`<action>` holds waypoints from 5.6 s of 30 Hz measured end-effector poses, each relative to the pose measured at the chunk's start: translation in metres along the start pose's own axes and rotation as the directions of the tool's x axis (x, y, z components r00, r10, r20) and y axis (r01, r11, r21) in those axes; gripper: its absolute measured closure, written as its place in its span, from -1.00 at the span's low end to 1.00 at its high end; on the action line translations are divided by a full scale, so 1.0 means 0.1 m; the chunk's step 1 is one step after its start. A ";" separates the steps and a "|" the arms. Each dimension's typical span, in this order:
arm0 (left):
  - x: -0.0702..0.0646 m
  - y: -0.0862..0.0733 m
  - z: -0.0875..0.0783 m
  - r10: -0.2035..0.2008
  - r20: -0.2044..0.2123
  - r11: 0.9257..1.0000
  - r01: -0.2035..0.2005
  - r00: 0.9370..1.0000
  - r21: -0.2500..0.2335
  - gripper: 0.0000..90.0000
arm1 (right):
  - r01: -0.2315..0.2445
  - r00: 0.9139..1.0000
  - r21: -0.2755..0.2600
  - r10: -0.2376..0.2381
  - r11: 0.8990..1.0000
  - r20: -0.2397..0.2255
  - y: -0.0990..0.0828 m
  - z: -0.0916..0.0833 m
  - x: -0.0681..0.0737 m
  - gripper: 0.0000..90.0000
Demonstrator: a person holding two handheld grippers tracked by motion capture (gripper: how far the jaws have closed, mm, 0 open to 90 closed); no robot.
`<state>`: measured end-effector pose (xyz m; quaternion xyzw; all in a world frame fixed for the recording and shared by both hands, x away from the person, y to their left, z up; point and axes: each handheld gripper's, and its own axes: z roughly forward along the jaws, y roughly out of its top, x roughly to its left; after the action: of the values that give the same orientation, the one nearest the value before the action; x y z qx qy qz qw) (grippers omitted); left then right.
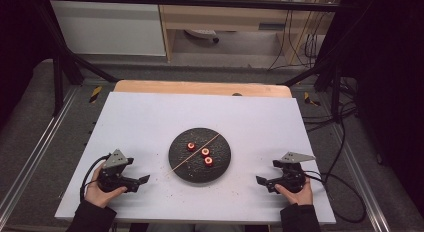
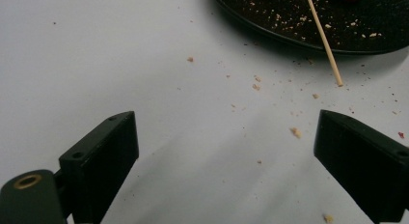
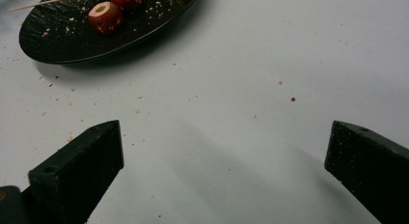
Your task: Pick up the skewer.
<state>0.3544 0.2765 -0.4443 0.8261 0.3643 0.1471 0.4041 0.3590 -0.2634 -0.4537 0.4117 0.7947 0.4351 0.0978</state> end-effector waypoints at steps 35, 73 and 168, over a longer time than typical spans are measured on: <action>-0.27 0.42 0.09 0.063 0.022 0.997 -0.063 0.998 0.040 -0.82 | 0.001 1.000 -0.006 -0.001 1.000 0.005 0.01 -0.01 0.00 -0.98; -0.60 1.05 0.68 0.148 0.052 0.959 -0.156 0.988 0.235 -0.52 | 0.010 1.000 -0.001 -0.010 1.000 0.002 0.01 0.00 0.00 -0.98; -0.50 0.49 0.23 0.005 0.063 0.999 -0.003 0.998 -0.033 0.95 | -0.003 1.000 0.012 0.003 1.000 0.011 0.07 0.09 0.10 -0.98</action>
<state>0.3559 0.2074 -0.4178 0.8243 0.3472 0.1276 0.4285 0.3613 -0.2484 -0.4514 0.4162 0.7962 0.4280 0.0990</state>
